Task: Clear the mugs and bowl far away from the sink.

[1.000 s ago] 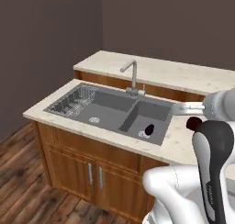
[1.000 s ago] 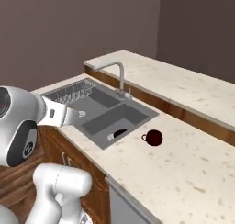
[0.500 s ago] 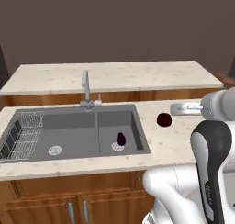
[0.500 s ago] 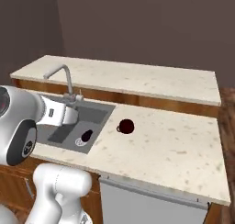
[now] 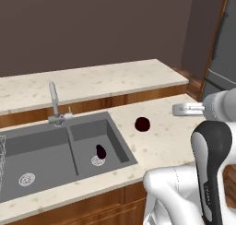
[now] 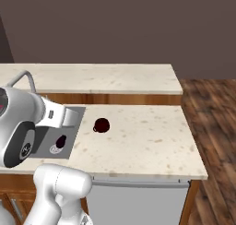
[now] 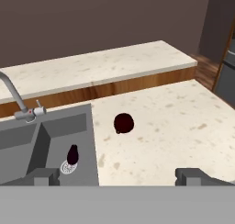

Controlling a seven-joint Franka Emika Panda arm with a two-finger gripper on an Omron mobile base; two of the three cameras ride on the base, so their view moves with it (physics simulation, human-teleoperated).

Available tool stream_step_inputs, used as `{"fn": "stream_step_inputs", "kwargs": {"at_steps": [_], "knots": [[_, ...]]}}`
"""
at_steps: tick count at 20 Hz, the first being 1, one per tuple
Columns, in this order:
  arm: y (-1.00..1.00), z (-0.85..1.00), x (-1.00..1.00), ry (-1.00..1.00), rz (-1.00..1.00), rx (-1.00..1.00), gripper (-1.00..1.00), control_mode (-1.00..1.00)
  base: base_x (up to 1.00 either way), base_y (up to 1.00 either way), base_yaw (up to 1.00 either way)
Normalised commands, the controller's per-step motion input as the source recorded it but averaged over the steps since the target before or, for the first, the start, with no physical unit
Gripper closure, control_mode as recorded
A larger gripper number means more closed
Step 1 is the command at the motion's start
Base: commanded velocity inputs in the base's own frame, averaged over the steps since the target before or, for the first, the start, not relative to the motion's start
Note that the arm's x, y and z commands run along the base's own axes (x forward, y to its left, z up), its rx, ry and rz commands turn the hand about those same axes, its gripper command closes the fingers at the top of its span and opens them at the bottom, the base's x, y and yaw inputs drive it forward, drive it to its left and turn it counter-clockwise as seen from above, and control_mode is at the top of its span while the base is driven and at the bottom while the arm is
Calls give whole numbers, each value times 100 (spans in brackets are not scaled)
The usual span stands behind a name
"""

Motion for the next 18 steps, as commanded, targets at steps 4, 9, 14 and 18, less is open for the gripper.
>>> {"fn": "stream_step_inputs", "kwargs": {"at_steps": [4, 9, 14, 18], "knots": [[0, 0, 0, 0, 0, 0, -100, 100, 0, 53, -20], [0, 0, 0, 0, 0, 0, -100, 100, -9, 13, -21], [0, 0, 0, 0, 0, 0, -100, 100, -35, 55, -30], [0, 0, 0, 0, 0, 0, -100, 100, 2, 37, -24]]}}
